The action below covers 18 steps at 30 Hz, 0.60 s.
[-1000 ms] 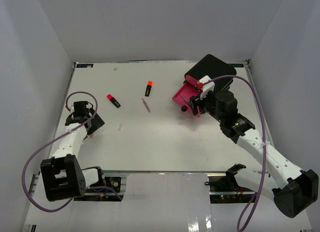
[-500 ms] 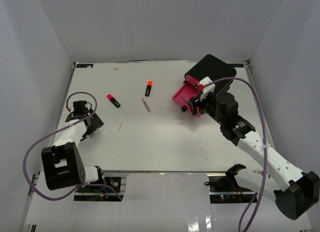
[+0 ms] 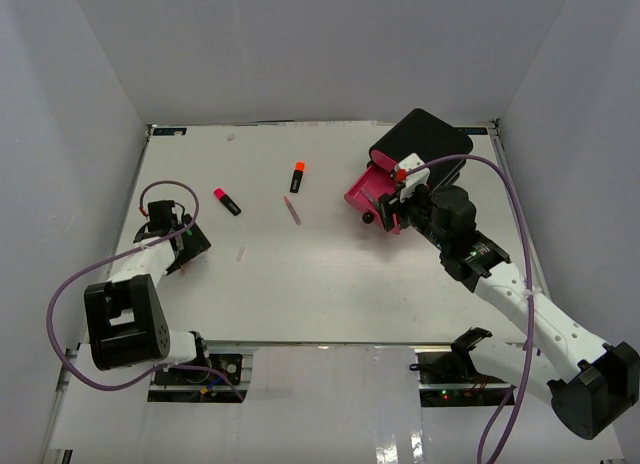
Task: Sort the stationery into containers
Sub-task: Pick up the pen from the center of the board.
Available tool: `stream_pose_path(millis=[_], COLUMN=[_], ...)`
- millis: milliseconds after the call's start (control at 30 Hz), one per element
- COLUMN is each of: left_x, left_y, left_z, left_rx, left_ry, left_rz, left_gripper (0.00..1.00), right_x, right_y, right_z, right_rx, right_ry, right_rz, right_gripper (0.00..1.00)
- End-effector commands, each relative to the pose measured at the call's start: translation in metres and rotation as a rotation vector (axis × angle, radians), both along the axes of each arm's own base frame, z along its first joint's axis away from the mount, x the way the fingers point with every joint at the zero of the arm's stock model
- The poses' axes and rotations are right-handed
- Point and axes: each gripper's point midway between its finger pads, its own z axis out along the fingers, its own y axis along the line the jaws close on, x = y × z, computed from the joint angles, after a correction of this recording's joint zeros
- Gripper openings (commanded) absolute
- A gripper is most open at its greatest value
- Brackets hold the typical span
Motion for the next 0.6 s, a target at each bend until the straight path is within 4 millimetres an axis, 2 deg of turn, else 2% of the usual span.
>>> stream_pose_path(millis=[0,367,567], left_x=[0.000,-0.005,-0.002], left_y=[-0.005,-0.007,-0.015], left_z=[-0.005,-0.016,-0.020], left_rx=[-0.027,-0.050,-0.078], left_ry=[-0.004,0.036,0.047], left_rz=[-0.025,-0.006,-0.039], left_gripper=[0.91,0.89,0.82], right_x=[0.002,0.001,0.002], right_y=[-0.001,-0.002,-0.002], right_z=[0.013,0.014,0.015], right_rx=[0.018,0.017,0.019], right_ry=[-0.056,-0.062,-0.065], right_rz=[-0.011,-0.020,-0.021], right_gripper=[0.66,0.66,0.66])
